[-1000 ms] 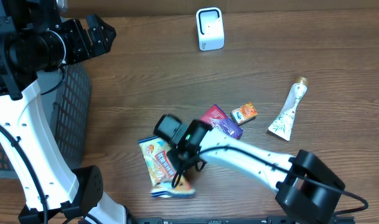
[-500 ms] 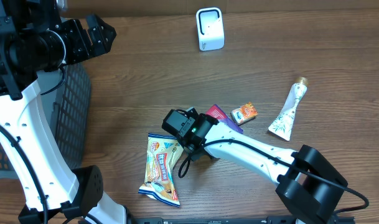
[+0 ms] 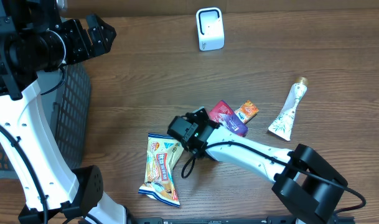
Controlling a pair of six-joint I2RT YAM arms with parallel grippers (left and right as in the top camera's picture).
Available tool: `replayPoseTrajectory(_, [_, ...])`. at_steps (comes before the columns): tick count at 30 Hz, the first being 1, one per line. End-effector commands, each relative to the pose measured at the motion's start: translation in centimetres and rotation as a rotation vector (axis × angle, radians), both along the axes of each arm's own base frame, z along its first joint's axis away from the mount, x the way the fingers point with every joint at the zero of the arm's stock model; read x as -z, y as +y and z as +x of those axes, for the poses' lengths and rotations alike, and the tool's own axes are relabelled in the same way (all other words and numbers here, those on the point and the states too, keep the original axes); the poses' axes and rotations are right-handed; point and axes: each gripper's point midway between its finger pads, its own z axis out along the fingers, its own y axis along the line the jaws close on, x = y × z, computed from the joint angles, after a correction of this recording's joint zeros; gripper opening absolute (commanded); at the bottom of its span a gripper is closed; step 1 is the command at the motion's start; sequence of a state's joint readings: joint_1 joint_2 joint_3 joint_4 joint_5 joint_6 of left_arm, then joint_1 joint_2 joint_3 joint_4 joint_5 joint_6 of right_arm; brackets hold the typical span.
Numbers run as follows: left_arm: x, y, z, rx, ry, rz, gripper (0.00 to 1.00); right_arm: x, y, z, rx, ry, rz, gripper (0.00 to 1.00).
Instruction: Scan the item barcode
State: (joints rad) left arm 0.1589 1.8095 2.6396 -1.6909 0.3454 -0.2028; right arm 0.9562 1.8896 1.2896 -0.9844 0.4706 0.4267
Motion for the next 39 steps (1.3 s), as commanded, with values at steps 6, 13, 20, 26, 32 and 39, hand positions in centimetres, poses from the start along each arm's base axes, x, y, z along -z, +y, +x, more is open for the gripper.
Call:
replayPoseTrajectory(6, [-0.5, -0.1, -0.2, 0.009, -0.021, 0.001, 1.00, -9.3, 4.2, 4.5, 0.146, 0.082, 0.384, 0.04])
replayPoseTrajectory(13, [-0.5, -0.1, -0.2, 0.009, -0.021, 0.001, 1.00, -12.5, 6.2, 4.7, 0.077, 0.496, 0.928, 0.04])
replayPoseTrajectory(20, [-0.5, -0.1, -0.2, 0.009, -0.021, 0.001, 1.00, -8.3, 1.1, 6.4, 0.173, 0.458, 0.824, 0.12])
replayPoseTrajectory(26, [-0.5, -0.1, -0.2, 0.009, -0.021, 0.001, 1.00, -7.3, 3.4, 5.2, 0.035, 0.383, 0.691, 0.35])
replayPoseTrajectory(32, [-0.5, -0.1, -0.2, 0.009, -0.021, 0.001, 1.00, -7.2, 9.3, 2.7, -0.182, 0.180, 0.516, 0.86])
replayPoseTrajectory(39, [-0.5, -0.1, -0.2, 0.009, -0.021, 0.001, 1.00, -7.4, 11.6, 2.4, -0.217, -0.071, 0.352, 0.89])
